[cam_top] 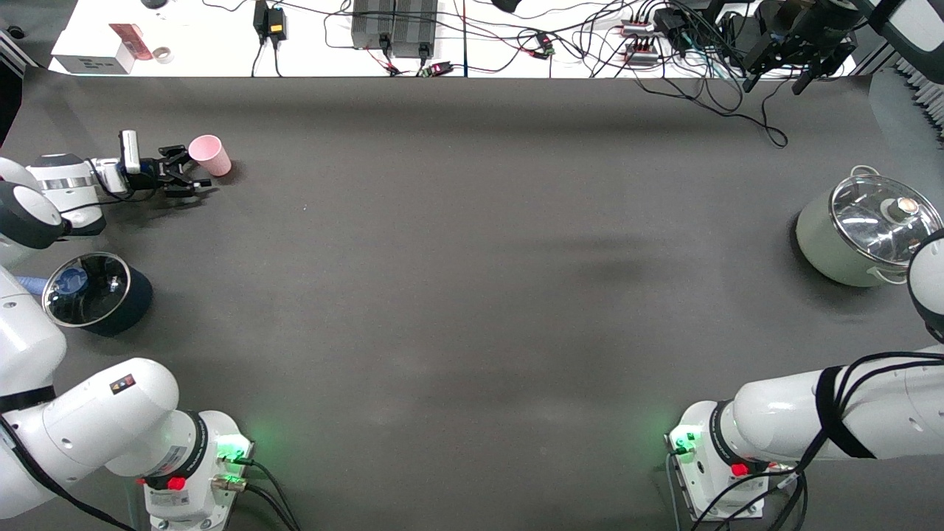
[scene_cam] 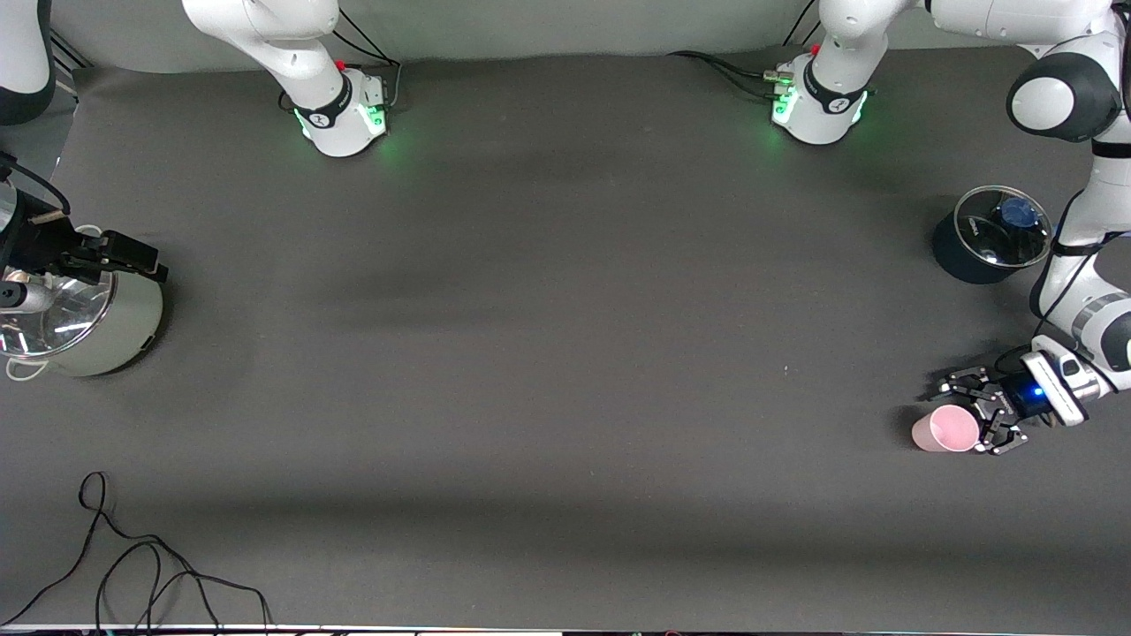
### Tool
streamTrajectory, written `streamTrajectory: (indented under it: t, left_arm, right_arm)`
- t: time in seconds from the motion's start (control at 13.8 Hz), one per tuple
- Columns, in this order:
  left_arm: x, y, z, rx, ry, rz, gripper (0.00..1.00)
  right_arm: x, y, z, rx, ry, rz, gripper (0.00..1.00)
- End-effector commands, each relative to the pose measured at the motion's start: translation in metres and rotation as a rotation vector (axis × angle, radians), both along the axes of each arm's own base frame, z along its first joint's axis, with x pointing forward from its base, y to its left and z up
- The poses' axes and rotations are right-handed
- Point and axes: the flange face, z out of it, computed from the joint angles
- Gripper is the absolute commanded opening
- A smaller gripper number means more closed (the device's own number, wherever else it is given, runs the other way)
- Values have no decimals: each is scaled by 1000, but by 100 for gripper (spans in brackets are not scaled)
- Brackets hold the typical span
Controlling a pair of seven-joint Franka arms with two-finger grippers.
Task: Transfer pink cup from left to right arm
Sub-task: 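Close the left gripper around the pink cup's base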
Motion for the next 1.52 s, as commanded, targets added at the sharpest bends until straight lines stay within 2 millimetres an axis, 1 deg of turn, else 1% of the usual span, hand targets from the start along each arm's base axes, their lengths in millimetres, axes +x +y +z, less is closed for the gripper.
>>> streamTrajectory:
  t: [0.0,0.22,0.43,0.51,0.58,0.72,0.94,1.01,1.16,1.3,1.45]
  left_arm:
    - [5,-8,-4,2,-5,24,100]
    - [7,-14,-6,0,-5,30,100]
    - [8,-15,-5,0,-5,37,100]
    - [8,-15,-5,0,-5,37,97]
    - [8,-15,-5,0,-5,37,89]
    - [9,-16,-5,-3,-4,38,66]
    - [9,-15,-4,-9,-6,48,44]
    - [10,-15,-3,-10,-3,50,39]
    - [12,-14,4,-10,-3,51,34]
    - [17,-12,19,-25,36,63,32]
    - [23,-9,40,-29,61,67,32]
  right_arm:
    - [1,2,4,13,0,-16,100]
    - [1,2,4,13,0,-16,100]
    - [1,2,4,13,0,-16,100]
    - [1,2,3,14,2,-16,100]
    - [1,2,3,14,2,-16,100]
    - [0,2,3,14,3,-16,100]
    - [0,3,3,14,3,-16,100]
    - [0,3,3,14,5,-16,100]
    - [-1,3,3,14,5,-15,100]
    - [-1,3,3,14,5,-15,100]
    - [-1,3,3,14,5,-15,100]
